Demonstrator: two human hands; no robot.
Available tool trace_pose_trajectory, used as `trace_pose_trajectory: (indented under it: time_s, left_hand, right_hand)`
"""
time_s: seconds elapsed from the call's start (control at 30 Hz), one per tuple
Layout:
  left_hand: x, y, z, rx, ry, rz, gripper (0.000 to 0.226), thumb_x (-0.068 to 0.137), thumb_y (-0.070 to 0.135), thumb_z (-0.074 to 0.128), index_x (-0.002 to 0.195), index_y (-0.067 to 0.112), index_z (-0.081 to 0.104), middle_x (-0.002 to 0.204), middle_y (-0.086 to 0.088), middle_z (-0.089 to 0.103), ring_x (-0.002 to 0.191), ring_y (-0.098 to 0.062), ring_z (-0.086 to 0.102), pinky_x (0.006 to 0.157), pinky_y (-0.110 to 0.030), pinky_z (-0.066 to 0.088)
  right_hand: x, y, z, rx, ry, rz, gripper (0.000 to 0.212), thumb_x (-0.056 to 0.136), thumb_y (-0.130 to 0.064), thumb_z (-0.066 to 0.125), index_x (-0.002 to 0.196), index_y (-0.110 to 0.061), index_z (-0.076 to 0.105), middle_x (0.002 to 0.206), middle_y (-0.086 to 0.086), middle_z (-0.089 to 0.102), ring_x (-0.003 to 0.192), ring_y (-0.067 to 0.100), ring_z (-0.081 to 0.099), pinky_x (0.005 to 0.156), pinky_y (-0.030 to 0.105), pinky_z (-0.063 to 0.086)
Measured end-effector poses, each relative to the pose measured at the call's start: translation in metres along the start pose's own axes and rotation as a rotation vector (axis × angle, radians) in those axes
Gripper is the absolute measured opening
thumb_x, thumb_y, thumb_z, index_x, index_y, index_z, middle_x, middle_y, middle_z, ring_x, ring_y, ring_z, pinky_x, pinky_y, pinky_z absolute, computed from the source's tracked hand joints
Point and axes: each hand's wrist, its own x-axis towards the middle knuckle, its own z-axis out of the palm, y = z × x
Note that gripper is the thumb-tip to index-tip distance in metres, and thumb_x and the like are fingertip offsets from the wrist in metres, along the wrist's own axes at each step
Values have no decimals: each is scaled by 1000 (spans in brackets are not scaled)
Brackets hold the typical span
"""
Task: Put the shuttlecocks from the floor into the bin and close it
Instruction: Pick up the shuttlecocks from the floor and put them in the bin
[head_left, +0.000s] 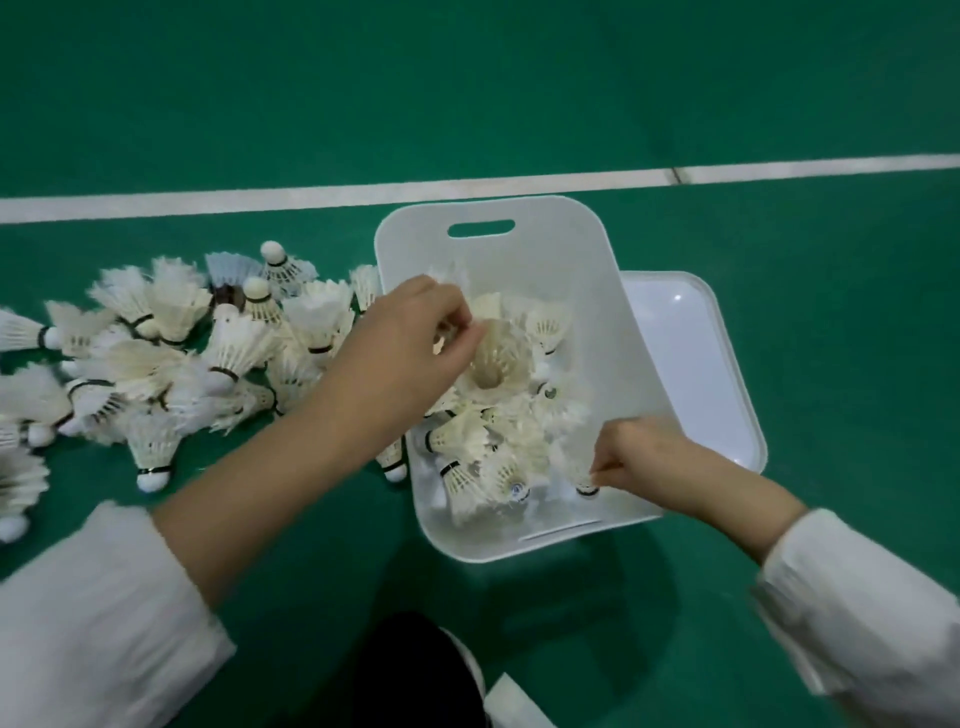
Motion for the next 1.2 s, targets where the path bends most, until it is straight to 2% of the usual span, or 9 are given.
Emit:
trace_pose_trajectory:
  time_s: [0.07,0.2,0.33,0.5,0.6,0.7,0.8,1.07,1.2]
  left_hand:
    - [-4,-2,8,-16,-10,-12,13,90,28,55,80,19,56,83,6,51,79,-9,54,75,-22,43]
    - [-12,-6,18,-11,-64,-26,12,89,27,56,79,21,56,83,7,50,82,-10,54,68,-14,37]
    - [-17,-11,21,17,-99,-50,11,88,29,56,78,24,55,80,13,48,82,-8,53,68,-8,36]
    - [-15,-12,21,13,-102,-47,11,88,27,56,81,20,58,83,7,51,83,-11,53,73,-25,41]
    - [-15,-10,21,25,-73,-43,12,88,28,56,81,19,58,83,7,51,82,-11,53,72,-24,40]
    - [-15,-6,23,21,-61,-65,14,89,29,56,84,17,61,85,6,53,82,-11,54,74,-25,42]
    - [-14,0,26,-2,-55,-75,15,88,29,57,84,16,62,85,5,53,81,-12,56,75,-28,44]
    - [-15,7,21,-60,-77,-77,19,91,32,54,103,21,63,92,5,57,84,-10,57,78,-27,47]
    - [-16,2,7,-115,-107,-224,45,95,31,47,136,27,28,89,2,58,78,-10,59,69,-10,40]
  right_hand:
    - [18,0,5,-77,-19,20,17,85,-18,60,92,-6,70,99,8,62,98,26,60,59,24,34]
    - [31,-2,11,-287,19,-54,18,90,-2,45,104,-4,56,111,16,59,100,29,59,61,21,25]
    - [37,2,16,-366,-57,-117,28,87,11,37,104,-8,49,115,17,55,102,30,60,71,30,37]
    - [31,6,4,-254,-81,-71,45,86,0,48,129,-14,50,132,9,44,111,32,55,91,40,46]
    - [4,-2,-22,-68,207,-113,41,87,-13,57,127,-20,50,128,2,48,109,26,56,93,38,44]
    - [-33,-23,-42,258,530,-311,36,85,-18,63,119,-24,53,114,-8,51,84,9,60,76,28,50]
    - [-44,-42,-42,402,430,-382,47,84,-28,64,126,-33,45,112,-14,46,84,6,57,75,19,49]
    - [-30,-47,-30,228,342,-356,31,86,-46,52,106,-25,64,101,-8,55,81,10,61,83,32,49]
    - [-27,-11,-36,182,265,-194,28,84,-47,54,99,-27,67,98,-10,60,78,2,58,81,26,49]
